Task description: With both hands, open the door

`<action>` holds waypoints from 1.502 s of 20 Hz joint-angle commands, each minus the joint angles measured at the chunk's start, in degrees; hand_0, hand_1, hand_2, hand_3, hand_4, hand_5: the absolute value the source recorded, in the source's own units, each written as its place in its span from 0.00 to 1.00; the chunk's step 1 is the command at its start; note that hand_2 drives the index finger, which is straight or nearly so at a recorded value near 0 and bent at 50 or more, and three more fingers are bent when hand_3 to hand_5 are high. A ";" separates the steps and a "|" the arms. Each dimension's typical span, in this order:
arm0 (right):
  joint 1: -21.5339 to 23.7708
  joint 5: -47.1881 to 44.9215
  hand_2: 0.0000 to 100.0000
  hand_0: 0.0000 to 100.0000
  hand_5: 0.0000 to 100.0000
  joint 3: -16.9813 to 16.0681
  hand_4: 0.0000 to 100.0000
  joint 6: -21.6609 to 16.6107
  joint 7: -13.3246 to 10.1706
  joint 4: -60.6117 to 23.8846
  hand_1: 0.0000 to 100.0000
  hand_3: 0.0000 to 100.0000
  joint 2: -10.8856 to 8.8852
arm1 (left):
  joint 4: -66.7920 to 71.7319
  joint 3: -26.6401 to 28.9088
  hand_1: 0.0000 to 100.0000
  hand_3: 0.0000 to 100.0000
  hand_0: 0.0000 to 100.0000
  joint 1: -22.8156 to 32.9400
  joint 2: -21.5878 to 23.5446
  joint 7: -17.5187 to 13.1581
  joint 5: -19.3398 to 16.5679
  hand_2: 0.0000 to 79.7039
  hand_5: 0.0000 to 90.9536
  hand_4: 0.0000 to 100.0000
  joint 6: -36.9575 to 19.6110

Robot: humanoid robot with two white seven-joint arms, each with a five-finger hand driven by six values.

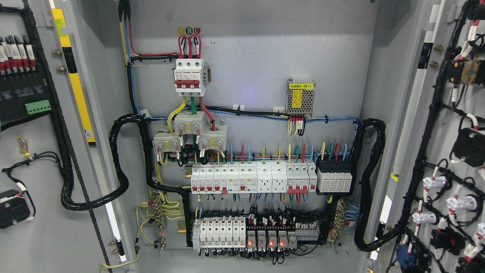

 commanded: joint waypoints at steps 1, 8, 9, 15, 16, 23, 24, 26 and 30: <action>-6.63 0.08 0.04 0.00 0.00 6.63 0.00 0.16 -0.07 44.37 0.50 0.00 7.42 | 46.90 -4.64 0.56 0.00 0.12 -7.09 -5.93 -0.18 -2.11 0.00 0.00 0.00 0.19; -6.90 0.08 0.04 0.00 0.00 6.20 0.00 9.37 -0.86 53.53 0.50 0.00 9.01 | 59.76 -13.34 0.56 0.00 0.12 -7.80 -2.59 0.08 -11.42 0.00 0.00 0.00 0.20; -7.16 0.08 0.04 0.00 0.00 5.24 0.00 10.43 -0.86 54.76 0.50 0.00 9.01 | 60.20 -13.43 0.56 0.00 0.12 -7.80 -2.41 0.78 -11.60 0.00 0.00 0.00 0.28; -9.10 0.17 0.04 0.00 0.00 2.86 0.00 20.27 -0.69 63.38 0.50 0.00 9.89 | 61.34 -13.43 0.56 0.00 0.12 -7.80 -1.00 23.60 -11.69 0.00 0.00 0.00 0.55; -9.71 0.17 0.04 0.00 0.00 2.86 0.00 21.94 -0.69 64.26 0.50 0.00 10.06 | 61.34 -13.43 0.56 0.00 0.12 -7.80 -1.00 24.33 -11.69 0.00 0.00 0.00 0.63; -12.26 0.17 0.04 0.00 0.00 2.86 0.00 33.28 -0.60 67.52 0.50 0.00 10.59 | 64.24 -16.16 0.56 0.00 0.12 -7.80 -1.88 24.16 -13.27 0.00 0.00 0.00 0.90; -12.87 0.17 0.04 0.00 0.00 2.94 0.00 35.21 -0.69 67.61 0.50 0.00 10.59 | 64.42 -16.16 0.56 0.00 0.12 -7.80 -1.88 24.16 -13.27 0.00 0.00 0.00 0.90; -13.05 0.60 0.04 0.00 0.00 2.94 0.00 37.25 -0.78 67.43 0.50 0.00 10.77 | 64.42 -16.25 0.56 0.00 0.12 -7.80 -1.88 24.60 -13.27 0.00 0.00 0.00 0.90; -13.05 4.72 0.04 0.00 0.00 3.12 0.00 37.16 -0.78 68.31 0.50 0.00 10.25 | 64.51 -17.56 0.56 0.00 0.12 -7.80 -1.88 24.78 -13.45 0.00 0.00 0.00 0.99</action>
